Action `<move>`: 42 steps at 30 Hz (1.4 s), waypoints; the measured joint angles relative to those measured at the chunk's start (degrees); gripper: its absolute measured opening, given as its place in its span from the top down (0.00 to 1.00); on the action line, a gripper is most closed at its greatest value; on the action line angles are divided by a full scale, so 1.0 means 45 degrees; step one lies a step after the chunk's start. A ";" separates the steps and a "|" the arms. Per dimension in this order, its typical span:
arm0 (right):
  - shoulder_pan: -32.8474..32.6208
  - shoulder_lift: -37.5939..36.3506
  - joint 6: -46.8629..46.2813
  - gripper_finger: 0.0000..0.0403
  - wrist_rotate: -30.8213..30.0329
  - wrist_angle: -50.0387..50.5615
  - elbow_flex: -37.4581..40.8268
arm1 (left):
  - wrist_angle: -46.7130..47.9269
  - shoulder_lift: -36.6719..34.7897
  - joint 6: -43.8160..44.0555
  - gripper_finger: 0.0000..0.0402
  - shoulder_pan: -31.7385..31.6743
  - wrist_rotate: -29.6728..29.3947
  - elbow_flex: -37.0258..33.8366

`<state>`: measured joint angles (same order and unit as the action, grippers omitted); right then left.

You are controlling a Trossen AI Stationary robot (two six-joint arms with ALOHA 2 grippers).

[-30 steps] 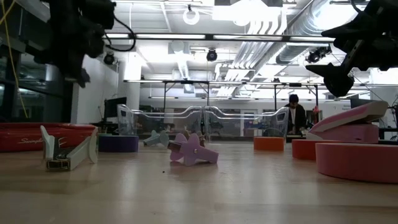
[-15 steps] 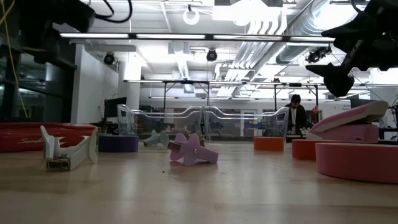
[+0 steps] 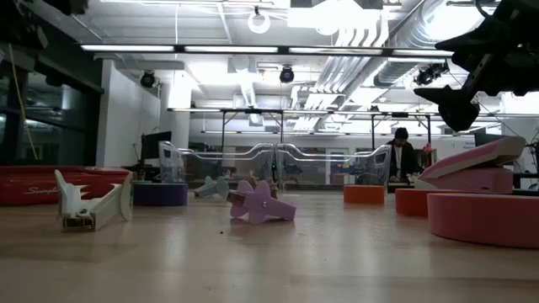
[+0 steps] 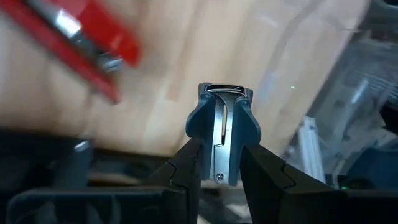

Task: Pick and place Stapler, Stapler remover, tape
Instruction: Put the black stapler remover into the bottom transparent bin

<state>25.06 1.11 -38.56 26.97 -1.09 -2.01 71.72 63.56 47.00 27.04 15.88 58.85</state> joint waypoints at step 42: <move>0.0003 0.0007 -0.0002 0.16 -0.0001 0.0032 -0.0002 | -0.6760 0.6365 0.2705 0.75 0.3163 0.0556 0.0000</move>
<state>25.07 1.15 -38.57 26.97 -0.95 -2.02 41.30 92.20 59.18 41.28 18.38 58.85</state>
